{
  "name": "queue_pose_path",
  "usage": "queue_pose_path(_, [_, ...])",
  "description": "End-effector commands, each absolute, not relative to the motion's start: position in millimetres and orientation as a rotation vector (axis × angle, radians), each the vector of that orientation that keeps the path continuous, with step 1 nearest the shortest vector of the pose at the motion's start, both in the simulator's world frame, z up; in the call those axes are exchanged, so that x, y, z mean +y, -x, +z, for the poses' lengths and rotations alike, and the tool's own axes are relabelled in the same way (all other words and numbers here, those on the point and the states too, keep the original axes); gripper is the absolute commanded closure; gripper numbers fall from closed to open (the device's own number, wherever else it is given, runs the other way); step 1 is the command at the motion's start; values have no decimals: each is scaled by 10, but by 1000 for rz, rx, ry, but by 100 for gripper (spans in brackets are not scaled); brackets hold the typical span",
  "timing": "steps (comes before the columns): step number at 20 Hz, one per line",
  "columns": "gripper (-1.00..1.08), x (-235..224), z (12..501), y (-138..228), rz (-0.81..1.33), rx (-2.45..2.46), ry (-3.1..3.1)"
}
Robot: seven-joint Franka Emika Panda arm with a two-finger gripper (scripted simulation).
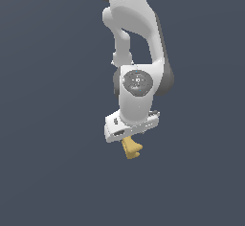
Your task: Pick up the object and move it to a goal position.
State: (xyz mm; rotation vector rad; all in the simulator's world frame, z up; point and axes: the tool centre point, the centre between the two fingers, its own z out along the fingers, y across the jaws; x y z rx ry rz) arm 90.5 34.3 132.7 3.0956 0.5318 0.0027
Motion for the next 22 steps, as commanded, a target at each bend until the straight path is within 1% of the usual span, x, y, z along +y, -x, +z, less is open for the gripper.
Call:
queue_pose_path(1, [-92,342,1204,-898,0,533,-3096])
queue_pose_path(7, [-92,347,925,-892,0,537,-3095])
queue_pose_path(13, [-92,347,915,-908,0,537,-3095])
queue_pose_path(14, [108,347,915,-908,0,537,-3095])
queue_pose_path(22, [108,347,915,-908,0,537,-3095])
